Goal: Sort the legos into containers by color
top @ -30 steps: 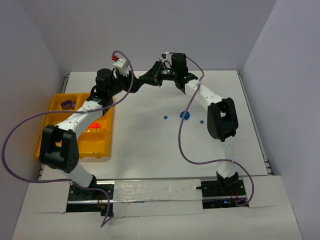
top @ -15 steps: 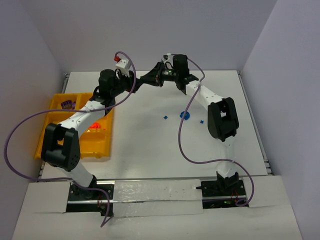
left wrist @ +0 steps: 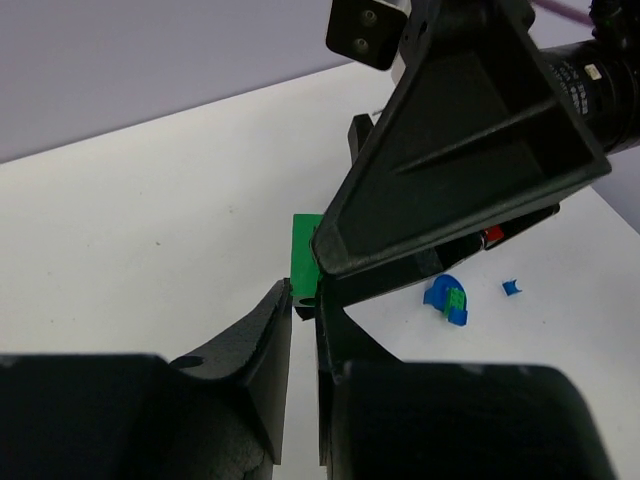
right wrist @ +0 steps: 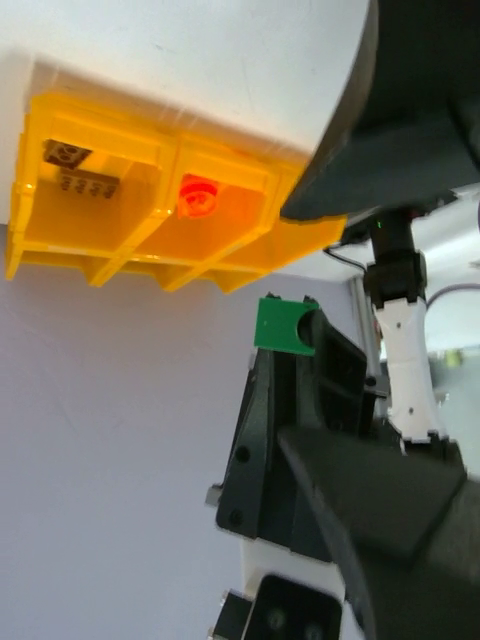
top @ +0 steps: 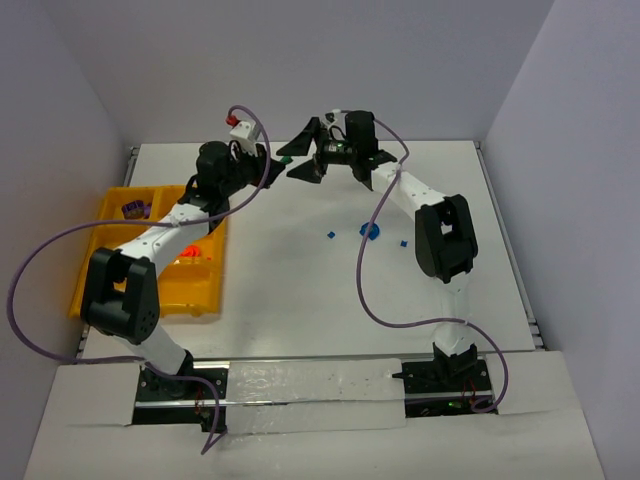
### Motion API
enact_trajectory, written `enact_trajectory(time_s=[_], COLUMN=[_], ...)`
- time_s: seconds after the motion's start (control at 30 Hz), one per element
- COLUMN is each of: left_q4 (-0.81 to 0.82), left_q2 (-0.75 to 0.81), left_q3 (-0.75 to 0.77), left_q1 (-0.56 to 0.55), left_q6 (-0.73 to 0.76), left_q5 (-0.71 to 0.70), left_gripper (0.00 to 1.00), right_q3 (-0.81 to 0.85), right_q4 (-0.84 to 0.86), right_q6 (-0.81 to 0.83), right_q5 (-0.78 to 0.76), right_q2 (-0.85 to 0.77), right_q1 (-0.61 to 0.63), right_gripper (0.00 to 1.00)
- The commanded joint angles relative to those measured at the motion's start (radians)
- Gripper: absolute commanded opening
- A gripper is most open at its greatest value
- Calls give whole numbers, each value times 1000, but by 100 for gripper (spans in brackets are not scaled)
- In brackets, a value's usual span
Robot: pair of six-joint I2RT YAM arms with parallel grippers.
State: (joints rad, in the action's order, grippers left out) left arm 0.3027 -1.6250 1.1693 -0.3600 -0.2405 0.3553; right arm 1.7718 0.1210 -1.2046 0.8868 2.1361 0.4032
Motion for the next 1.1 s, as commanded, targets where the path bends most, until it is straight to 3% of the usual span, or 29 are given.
enact_trajectory(time_s=[0.0,0.2,0.4,0.6,0.83,1.07], left_q4=[20,-157,-558,-850,-1135,-1215], left_q2=[84,231,368,484,489,384], left_q3=[-34,-113,-89,-77,-34,36], left_q1=[1,58,292,601,834,950], left_q6=[6,71,218,414,632,692], left_q5=[1,28,117,280,361,281], left_gripper=[0,0,0,0,0,0], right_q3=[-11,-11,37,73,93,130], right_q4=[-14,-84,-323,-449,-530,-607], right_q6=[36,148,477,654,816,970], right_q5=[26,1,-96,-189,-310,-385], right_q2=[-39,-63,-108,-122,-127,-129], right_q1=[-5,-39,-96,-109,-101,-101], right_gripper=[98,100,100,100,100,100])
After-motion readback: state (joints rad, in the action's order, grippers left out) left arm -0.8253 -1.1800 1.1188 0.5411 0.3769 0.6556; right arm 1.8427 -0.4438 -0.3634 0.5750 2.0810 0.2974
